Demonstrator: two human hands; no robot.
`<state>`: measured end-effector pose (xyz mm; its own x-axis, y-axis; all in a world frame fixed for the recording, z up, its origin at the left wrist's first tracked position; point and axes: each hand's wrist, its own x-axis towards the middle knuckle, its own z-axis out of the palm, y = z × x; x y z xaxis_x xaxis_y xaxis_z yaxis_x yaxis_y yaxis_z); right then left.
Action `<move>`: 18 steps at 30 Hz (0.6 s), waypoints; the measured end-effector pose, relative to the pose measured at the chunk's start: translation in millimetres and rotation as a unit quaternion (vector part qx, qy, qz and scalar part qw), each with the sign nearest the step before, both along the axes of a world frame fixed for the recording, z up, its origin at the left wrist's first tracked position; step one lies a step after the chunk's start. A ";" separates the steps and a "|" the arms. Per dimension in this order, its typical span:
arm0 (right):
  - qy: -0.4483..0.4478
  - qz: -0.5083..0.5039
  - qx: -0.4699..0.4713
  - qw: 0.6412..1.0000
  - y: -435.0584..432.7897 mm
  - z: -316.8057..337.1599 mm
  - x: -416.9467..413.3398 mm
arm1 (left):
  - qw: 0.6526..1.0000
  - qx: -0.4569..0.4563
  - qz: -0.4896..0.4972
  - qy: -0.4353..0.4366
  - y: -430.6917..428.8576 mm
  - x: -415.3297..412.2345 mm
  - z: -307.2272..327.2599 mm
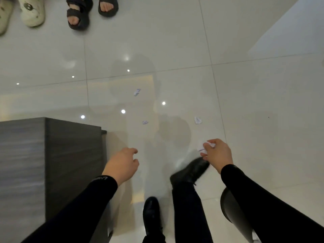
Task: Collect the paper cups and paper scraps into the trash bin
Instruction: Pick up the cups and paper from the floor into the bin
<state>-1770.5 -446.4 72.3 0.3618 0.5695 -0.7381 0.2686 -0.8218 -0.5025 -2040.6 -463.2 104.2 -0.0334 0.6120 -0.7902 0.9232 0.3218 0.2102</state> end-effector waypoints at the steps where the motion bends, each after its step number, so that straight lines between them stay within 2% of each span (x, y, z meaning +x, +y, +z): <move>1: -0.013 0.020 -0.007 1.000 7.9 -5.4 7.4 | 1.000 -0.007 -0.003 0.006 11.4 1.3 -4.7; 6: -0.057 0.083 -0.041 0.994 54.8 -46.6 35.8 | 0.999 -0.030 -0.010 0.031 69.3 15.6 -39.1; 12: -0.038 0.083 -0.040 0.995 112.7 -111.1 47.3 | 0.998 -0.028 0.008 0.048 131.5 24.9 -114.8; 15: -0.038 0.091 -0.050 0.994 128.3 -151.5 43.5 | 0.997 -0.048 -0.057 0.036 149.1 23.5 -163.5; 18: -0.051 0.113 -0.059 0.991 141.6 -195.6 35.8 | 0.984 -0.064 -0.163 0.039 162.2 18.6 -221.1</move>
